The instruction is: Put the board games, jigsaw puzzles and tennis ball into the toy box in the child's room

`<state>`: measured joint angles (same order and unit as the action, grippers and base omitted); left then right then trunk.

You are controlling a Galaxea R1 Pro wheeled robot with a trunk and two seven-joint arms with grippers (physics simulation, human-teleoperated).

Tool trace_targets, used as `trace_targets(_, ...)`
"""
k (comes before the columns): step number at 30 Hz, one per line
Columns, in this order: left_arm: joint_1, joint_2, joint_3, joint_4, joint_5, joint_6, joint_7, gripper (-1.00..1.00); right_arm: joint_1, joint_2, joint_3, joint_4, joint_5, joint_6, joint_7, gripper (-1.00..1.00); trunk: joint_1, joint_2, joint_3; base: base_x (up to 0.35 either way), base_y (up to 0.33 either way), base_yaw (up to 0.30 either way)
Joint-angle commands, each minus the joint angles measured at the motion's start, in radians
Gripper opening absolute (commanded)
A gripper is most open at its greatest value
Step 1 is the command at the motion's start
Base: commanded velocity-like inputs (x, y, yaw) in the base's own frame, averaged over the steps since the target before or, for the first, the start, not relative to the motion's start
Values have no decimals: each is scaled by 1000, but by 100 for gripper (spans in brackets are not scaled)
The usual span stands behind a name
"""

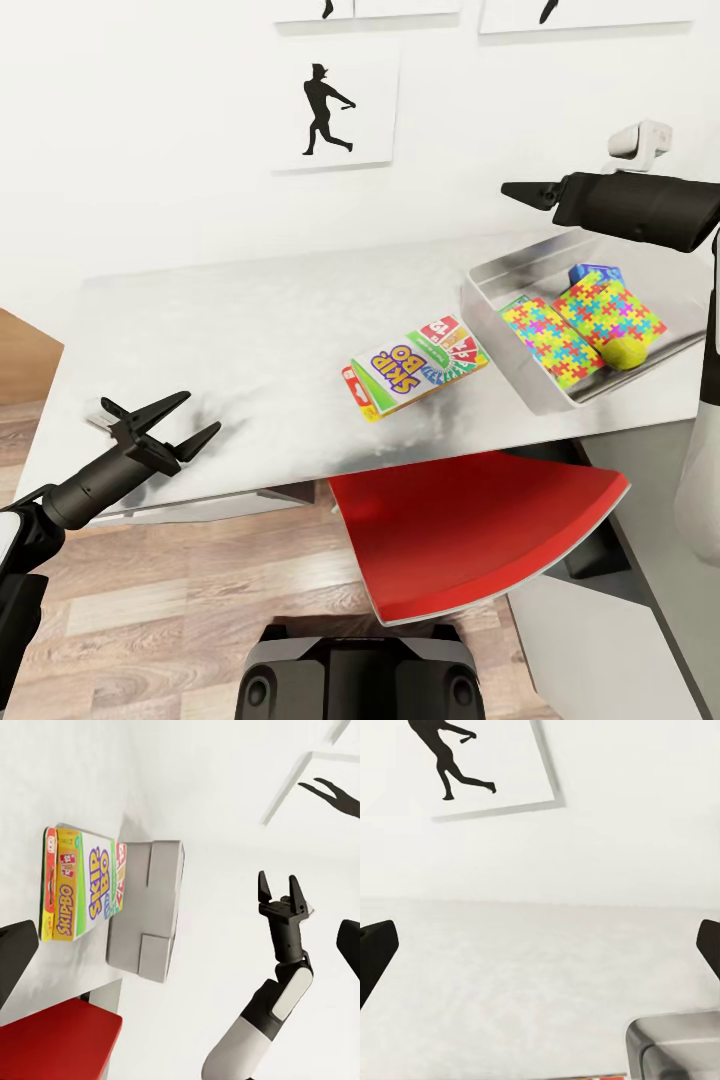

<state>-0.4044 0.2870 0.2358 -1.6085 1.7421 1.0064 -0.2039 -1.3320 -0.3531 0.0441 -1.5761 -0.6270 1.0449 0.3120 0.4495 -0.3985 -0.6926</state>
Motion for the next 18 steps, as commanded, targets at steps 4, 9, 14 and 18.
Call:
trace_targets(4,-1,0,1,0,-9,3,-9,100,-1,0,0,0,10,2,10,100,1,-2,-1,0,0,0)
trace_targets(9,-1,0,1,0,-9,3,-9,100,-1,0,0,0,10,2,10,100,1,-2,-1,0,0,0)
trace_targets(14,-1,0,1,0,-9,3,-9,100,-1,0,0,0,10,2,10,100,1,-2,-1,0,0,0)
trace_targets(18,-1,0,1,0,-9,3,-9,100,-1,0,0,0,10,2,10,100,1,-2,-1,0,0,0)
